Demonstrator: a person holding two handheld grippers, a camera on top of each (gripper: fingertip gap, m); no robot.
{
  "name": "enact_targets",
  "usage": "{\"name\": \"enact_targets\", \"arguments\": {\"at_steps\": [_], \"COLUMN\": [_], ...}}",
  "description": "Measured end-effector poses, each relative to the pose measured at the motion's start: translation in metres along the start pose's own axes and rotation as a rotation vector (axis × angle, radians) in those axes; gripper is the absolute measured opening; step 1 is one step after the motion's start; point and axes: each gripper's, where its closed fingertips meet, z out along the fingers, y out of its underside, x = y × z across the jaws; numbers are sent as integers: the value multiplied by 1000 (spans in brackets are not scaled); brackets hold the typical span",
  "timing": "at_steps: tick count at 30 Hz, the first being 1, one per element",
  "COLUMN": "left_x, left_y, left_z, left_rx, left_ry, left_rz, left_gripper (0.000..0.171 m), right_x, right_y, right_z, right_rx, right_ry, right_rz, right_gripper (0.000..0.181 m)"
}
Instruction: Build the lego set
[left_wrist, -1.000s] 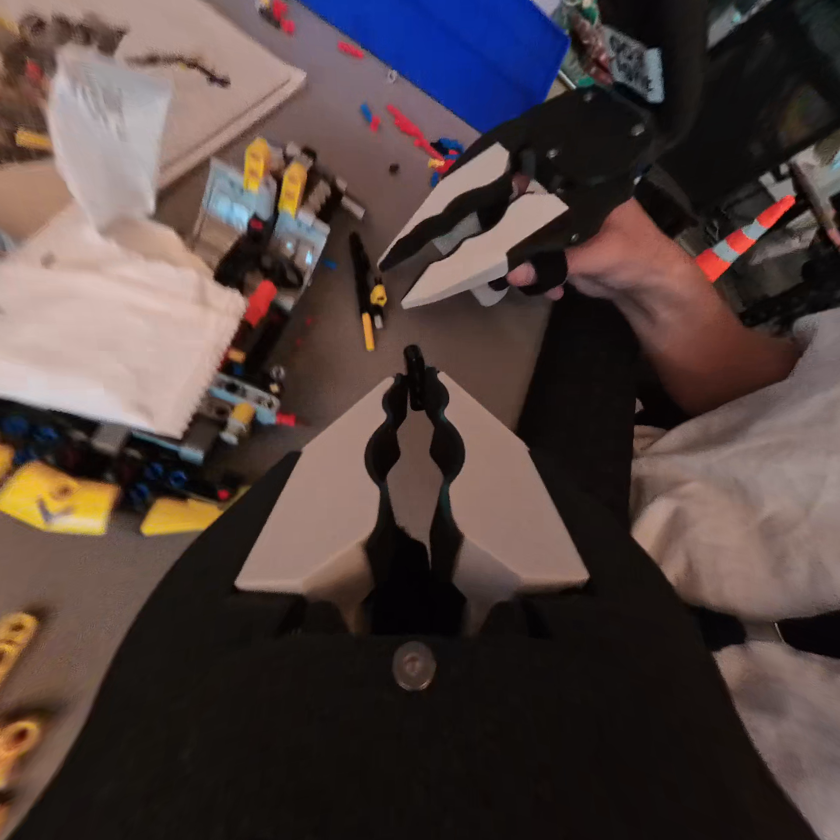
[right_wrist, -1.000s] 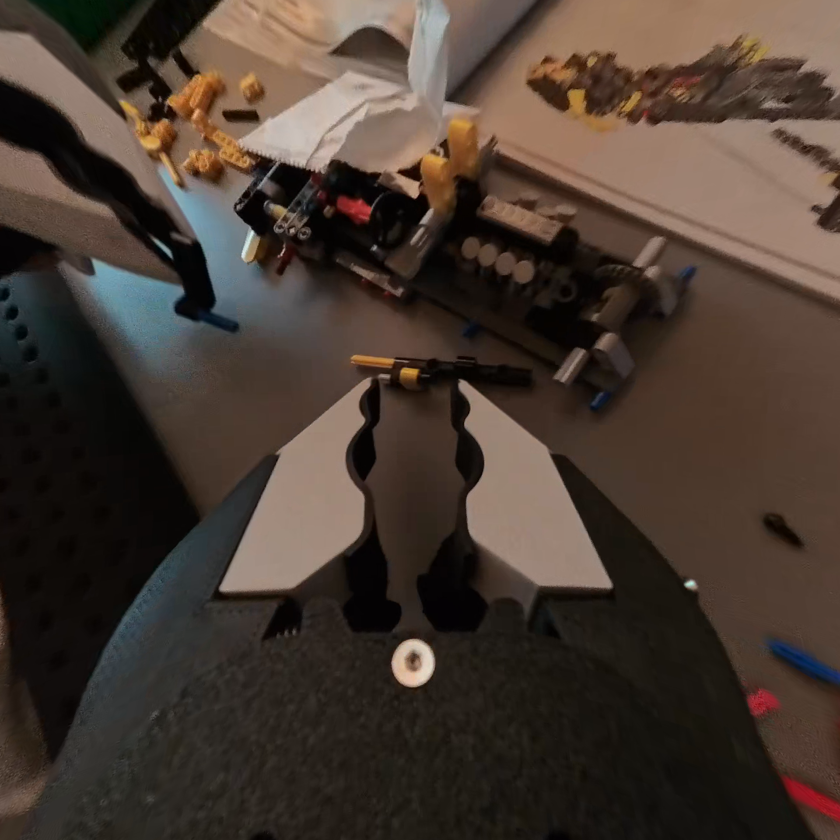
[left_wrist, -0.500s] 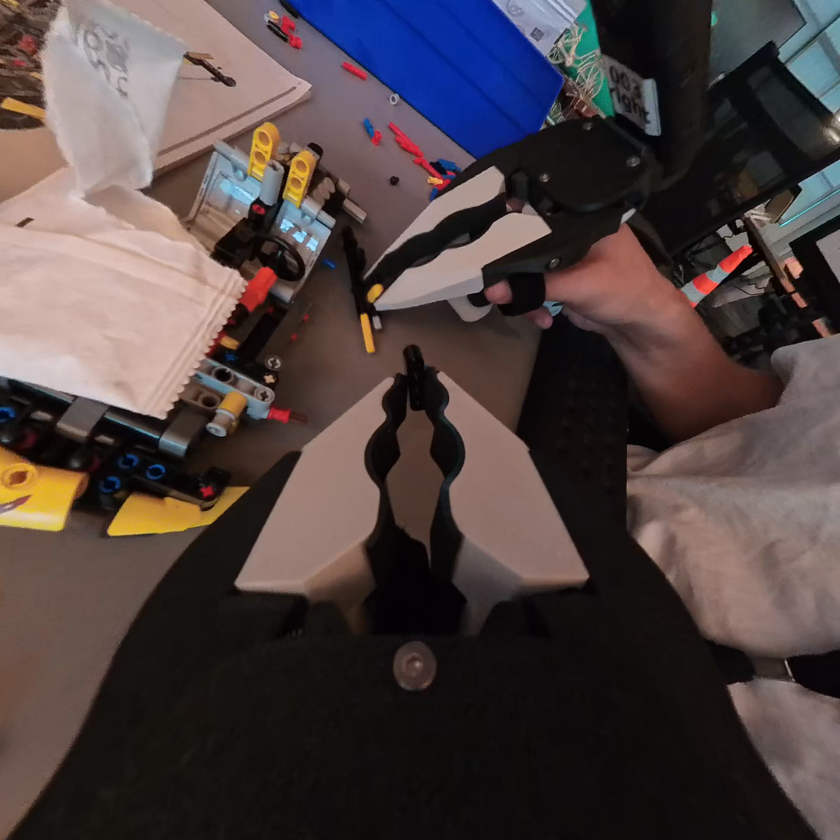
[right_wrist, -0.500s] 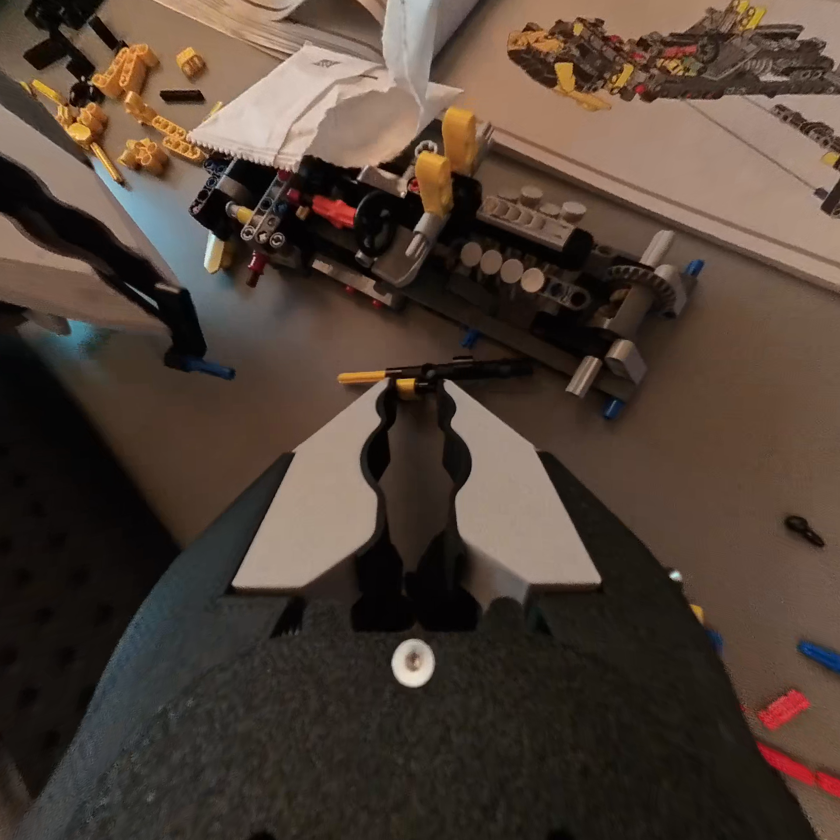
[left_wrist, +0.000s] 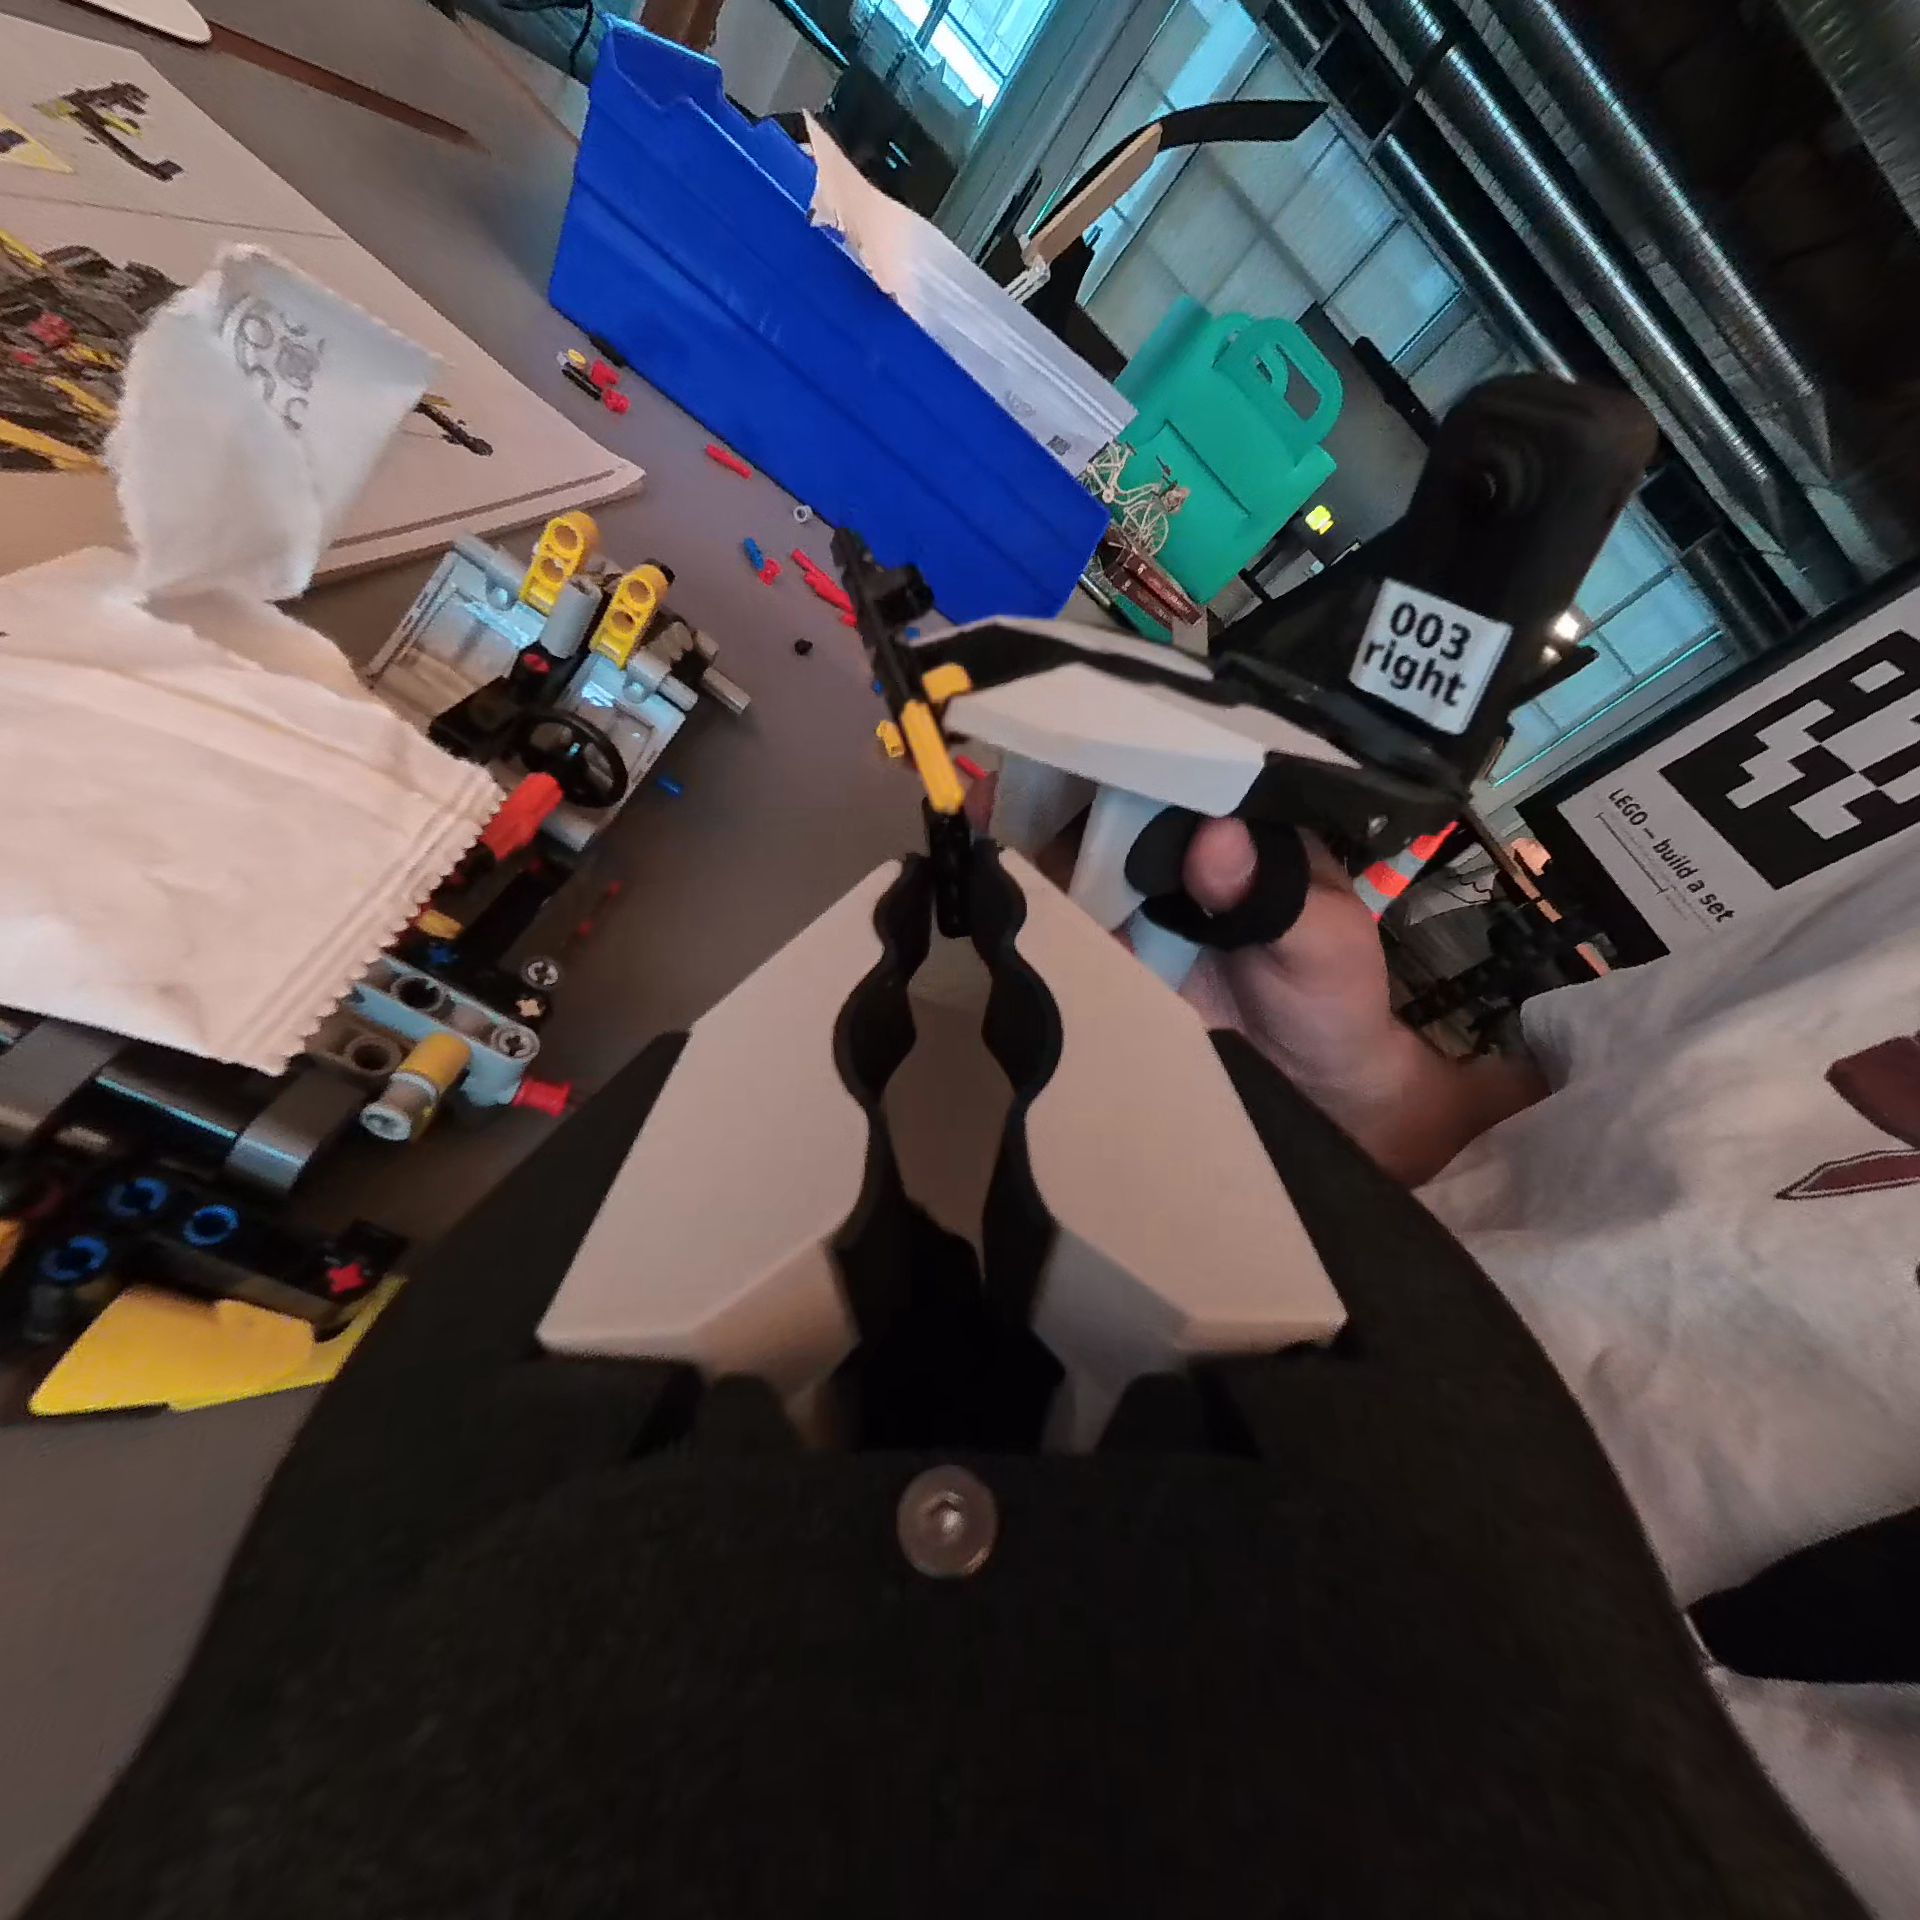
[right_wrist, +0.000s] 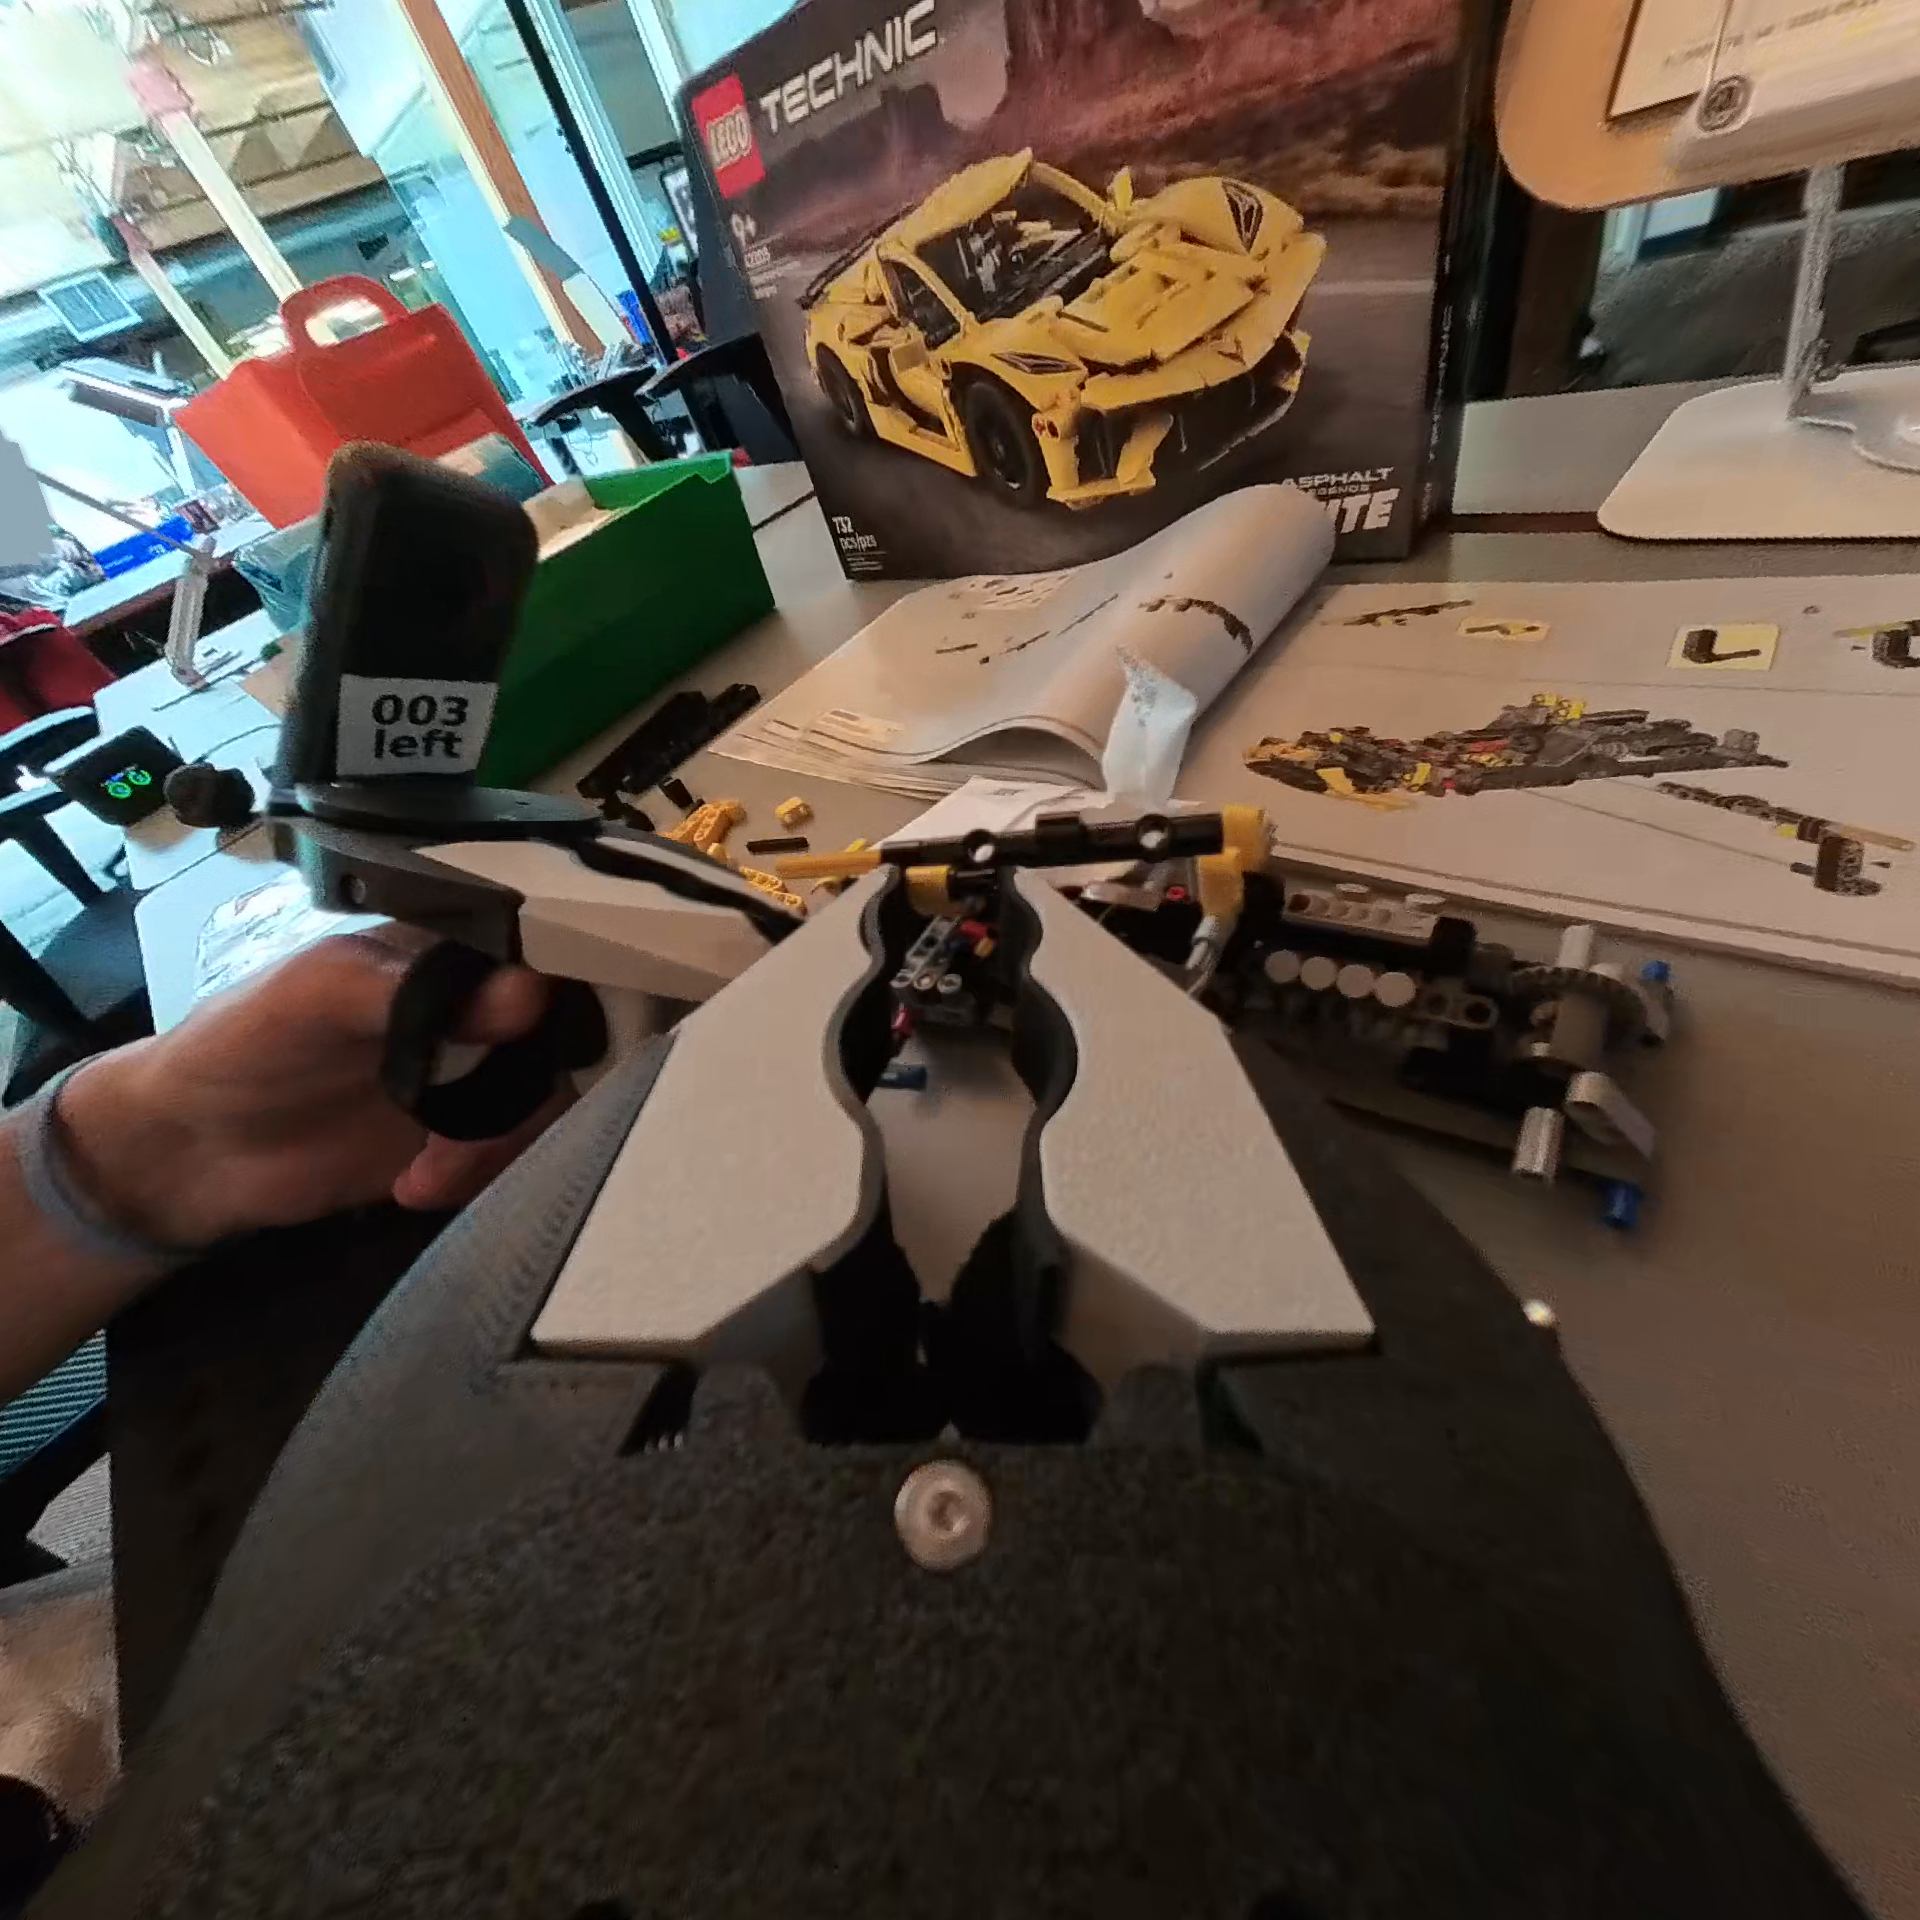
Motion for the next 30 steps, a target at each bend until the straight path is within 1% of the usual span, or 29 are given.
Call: {"name": "enact_targets", "arguments": {"at_steps": [2, 6, 11, 19, 20, 24, 28, 30], "left_x": [-1, -1, 1, 1, 1, 3, 2, 3], "left_y": [0, 0, -2, -7, -6, -5, -3, -2], "left_z": [0, 1, -2, -6, -5, -2, -1, -2], "left_rx": [0, 2, 25, 61, 57, 47, 33, 19], "left_ry": [-5, 1, 42, 82, 85, 82, 74, 76], "left_rz": [1, -12, -47, -104, -101, -84, -75, -52], "left_gripper": [5, 5, 4, 4, 4, 4, 4, 4], "right_x": [-4, -1, -2, 3, 0, -3, -6, -9], "right_y": [5, 0, 1, -3, -1, 0, 5, 4], "right_z": [3, -1, -1, -4, -4, -2, -1, -1], "right_rx": [-17, 8, 8, 27, 20, 7, -12, -8], "right_ry": [-1, 29, 18, 67, 48, 57, 27, 16], "right_rz": [-22, -43, -33, -63, -59, -100, -90, -145], "right_gripper": [15, 15, 15, 15, 15, 15, 15, 15]}}
